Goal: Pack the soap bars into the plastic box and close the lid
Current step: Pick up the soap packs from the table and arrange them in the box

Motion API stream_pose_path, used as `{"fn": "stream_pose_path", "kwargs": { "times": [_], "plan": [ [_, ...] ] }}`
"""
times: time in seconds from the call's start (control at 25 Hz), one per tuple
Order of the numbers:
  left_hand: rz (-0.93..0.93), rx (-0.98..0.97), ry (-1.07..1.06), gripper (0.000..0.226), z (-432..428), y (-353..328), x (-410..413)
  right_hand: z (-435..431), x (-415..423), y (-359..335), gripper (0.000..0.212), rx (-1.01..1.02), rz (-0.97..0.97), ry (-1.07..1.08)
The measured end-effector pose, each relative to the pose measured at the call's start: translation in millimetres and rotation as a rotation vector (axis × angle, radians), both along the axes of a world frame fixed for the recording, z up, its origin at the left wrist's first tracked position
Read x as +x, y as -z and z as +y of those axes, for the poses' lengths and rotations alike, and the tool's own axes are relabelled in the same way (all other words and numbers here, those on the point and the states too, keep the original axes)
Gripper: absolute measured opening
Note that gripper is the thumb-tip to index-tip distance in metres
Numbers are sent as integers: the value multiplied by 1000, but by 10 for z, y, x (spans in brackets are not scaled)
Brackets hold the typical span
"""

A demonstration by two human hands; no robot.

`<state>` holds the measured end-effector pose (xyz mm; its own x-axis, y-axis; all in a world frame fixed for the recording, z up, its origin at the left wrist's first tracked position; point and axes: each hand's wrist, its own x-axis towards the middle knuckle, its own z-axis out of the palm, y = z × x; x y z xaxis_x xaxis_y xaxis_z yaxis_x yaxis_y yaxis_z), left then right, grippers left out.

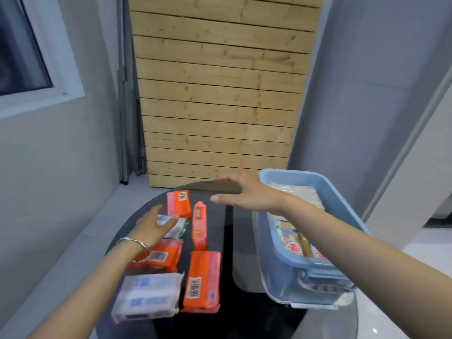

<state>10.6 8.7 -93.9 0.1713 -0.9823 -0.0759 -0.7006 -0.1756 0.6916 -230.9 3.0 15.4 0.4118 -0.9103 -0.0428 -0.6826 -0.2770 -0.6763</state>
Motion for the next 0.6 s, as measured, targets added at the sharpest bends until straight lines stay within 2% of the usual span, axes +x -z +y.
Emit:
{"fn": "stream_pose_path", "kwargs": {
  "times": [0.08, 0.2, 0.28, 0.36, 0.44, 0.52, 0.6],
  "plan": [
    [-62, -6, -5, 64, 97, 106, 180, -92, 321, 212, 74, 171, 15, 89],
    [-79, -94, 104, 48, 239, 213, 226, -191, 686, 609, 88, 441, -100, 293],
    [-137, -180, 189, 40, 303, 267, 158, -215, 864, 850, 89, 509, -169, 388],
    [-200, -196, 283, 33, 379, 282, 32, -224, 960, 1035, 73, 511, -207, 462],
    [-222, -74, 381, 36, 452, 269, -83, -217, 962, 1124, 49, 498, -285, 541],
    [-280, 18, 418, 44, 528, 247, -168, -222, 855, 1112, 48, 522, -395, 594],
    [-394, 20, 417, 54, 591, 222, -254, -211, 712, 1012, 53, 565, -540, 623]
  ]
}}
